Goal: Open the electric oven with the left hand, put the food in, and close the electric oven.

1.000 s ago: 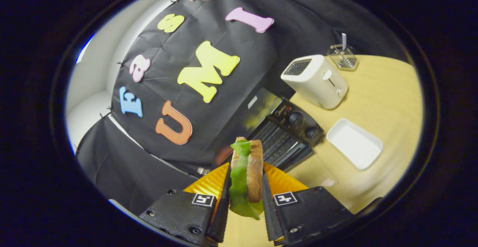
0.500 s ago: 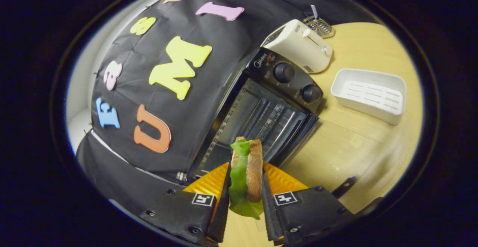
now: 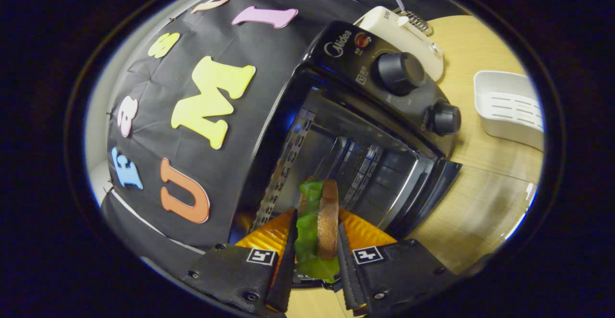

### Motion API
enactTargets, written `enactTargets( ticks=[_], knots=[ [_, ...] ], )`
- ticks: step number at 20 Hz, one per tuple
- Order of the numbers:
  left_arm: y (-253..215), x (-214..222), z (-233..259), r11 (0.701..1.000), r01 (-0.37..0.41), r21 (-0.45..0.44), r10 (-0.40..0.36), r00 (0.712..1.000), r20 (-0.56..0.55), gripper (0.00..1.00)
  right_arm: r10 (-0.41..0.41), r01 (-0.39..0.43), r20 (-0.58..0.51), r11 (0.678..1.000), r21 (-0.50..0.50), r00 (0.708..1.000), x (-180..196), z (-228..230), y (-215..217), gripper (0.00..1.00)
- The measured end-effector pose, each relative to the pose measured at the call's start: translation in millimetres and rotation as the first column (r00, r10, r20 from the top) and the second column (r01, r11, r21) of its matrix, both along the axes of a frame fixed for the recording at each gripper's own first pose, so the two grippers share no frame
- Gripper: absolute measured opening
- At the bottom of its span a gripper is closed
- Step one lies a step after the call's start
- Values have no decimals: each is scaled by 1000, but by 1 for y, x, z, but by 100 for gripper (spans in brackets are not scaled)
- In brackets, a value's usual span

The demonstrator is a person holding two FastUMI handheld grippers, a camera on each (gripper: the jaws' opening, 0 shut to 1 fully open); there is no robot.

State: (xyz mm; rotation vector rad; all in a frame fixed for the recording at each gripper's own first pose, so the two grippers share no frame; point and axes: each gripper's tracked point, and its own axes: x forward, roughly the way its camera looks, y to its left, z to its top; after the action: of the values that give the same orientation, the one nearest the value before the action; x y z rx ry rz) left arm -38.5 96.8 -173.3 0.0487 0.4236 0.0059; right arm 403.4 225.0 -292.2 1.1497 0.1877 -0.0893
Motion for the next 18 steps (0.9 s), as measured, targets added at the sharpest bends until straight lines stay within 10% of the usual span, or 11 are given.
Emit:
enactTargets(
  ticks=[4, 8, 18],
  knots=[
    [4, 3, -1, 1000, -1, -10, 1, 1000, -3, 96, -21, 3, -86, 978, -207, 996, -2, -14, -20, 47],
    [6, 3, -3, 1000, 7, 4, -7, 1000, -9, 96, 17, -85, -143, 870, -486, 990, -20, -6, -34, 100],
    [-24, 27, 22, 999, -22, -50, 26, 997, 78, 96, 156, -82, 2, 527, -846, 988, -172, 124, -86, 89]
  ],
)
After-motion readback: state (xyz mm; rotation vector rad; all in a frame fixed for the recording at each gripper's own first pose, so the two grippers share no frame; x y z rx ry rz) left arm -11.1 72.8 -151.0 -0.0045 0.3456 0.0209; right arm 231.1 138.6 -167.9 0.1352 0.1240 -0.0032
